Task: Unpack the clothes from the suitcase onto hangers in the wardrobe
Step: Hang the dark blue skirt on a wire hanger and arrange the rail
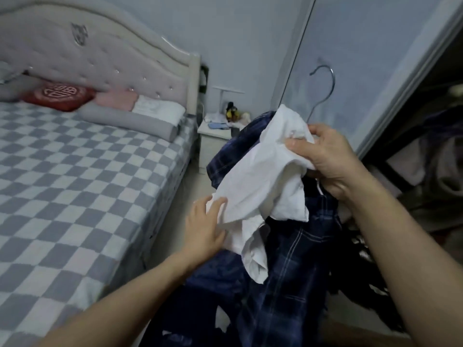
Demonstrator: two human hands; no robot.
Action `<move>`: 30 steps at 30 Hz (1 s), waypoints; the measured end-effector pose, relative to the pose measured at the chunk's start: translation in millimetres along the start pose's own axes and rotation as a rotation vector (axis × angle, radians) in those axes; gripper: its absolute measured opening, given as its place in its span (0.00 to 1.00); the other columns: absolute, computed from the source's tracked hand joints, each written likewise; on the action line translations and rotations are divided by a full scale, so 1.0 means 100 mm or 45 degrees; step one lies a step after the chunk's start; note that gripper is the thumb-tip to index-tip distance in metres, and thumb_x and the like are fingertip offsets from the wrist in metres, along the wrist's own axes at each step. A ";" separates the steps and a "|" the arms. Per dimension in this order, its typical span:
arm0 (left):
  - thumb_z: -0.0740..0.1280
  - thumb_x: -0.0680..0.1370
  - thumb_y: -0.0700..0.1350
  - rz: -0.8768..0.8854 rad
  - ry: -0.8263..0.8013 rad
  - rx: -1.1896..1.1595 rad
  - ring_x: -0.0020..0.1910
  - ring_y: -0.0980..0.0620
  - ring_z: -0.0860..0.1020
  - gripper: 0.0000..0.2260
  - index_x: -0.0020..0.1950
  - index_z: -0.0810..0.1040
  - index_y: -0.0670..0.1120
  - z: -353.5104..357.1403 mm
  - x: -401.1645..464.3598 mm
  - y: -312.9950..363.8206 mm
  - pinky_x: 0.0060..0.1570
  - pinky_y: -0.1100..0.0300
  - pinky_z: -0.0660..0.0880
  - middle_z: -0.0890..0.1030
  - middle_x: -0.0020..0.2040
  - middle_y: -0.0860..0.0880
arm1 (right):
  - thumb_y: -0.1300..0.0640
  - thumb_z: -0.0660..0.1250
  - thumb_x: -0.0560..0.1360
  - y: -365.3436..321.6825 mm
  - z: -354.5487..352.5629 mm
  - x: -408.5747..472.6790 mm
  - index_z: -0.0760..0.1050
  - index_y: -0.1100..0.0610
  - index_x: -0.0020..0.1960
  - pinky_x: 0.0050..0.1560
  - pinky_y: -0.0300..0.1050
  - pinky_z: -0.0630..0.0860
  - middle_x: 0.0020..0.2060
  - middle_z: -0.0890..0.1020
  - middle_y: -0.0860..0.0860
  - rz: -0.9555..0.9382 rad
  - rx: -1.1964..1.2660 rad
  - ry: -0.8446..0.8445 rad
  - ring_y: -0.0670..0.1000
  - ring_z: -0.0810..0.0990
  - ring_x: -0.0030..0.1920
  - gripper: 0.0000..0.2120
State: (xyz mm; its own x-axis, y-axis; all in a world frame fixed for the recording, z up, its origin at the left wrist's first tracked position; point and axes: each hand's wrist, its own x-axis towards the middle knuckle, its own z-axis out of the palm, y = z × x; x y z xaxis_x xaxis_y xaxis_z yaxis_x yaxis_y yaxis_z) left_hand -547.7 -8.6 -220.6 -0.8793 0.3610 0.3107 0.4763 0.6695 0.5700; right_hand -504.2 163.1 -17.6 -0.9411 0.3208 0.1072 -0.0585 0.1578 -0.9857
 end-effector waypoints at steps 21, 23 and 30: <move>0.53 0.79 0.37 -0.842 -0.572 -1.536 0.31 0.49 0.75 0.11 0.39 0.70 0.41 -1.29 0.66 1.05 0.36 0.58 0.74 0.75 0.33 0.44 | 0.56 0.73 0.68 0.31 0.35 -0.39 0.69 0.57 0.49 0.39 0.42 0.72 0.40 0.77 0.48 -0.048 -0.495 -0.100 0.47 0.75 0.39 0.16; 0.51 0.77 0.32 -0.656 -0.429 -1.616 0.31 0.51 0.79 0.12 0.44 0.71 0.42 -1.33 0.58 1.01 0.34 0.61 0.77 0.79 0.33 0.45 | 0.58 0.71 0.70 0.36 0.28 -0.30 0.69 0.56 0.46 0.33 0.40 0.69 0.36 0.76 0.49 0.044 -0.297 0.001 0.47 0.74 0.34 0.11; 0.64 0.76 0.41 -0.223 -0.118 -0.856 0.30 0.50 0.73 0.07 0.38 0.73 0.46 -1.26 0.08 0.78 0.31 0.59 0.68 0.77 0.31 0.48 | 0.61 0.68 0.74 0.43 0.19 -0.13 0.67 0.53 0.41 0.18 0.30 0.63 0.34 0.72 0.49 0.077 -0.115 0.146 0.46 0.69 0.29 0.10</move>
State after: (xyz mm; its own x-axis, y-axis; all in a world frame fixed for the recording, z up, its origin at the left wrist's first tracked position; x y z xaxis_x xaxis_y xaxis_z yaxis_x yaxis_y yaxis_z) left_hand -517.3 -35.5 -77.9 -0.9257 0.3580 0.1221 0.1991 0.1867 0.9620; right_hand -500.4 148.2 -64.0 -0.8975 0.4359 0.0674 0.0322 0.2171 -0.9756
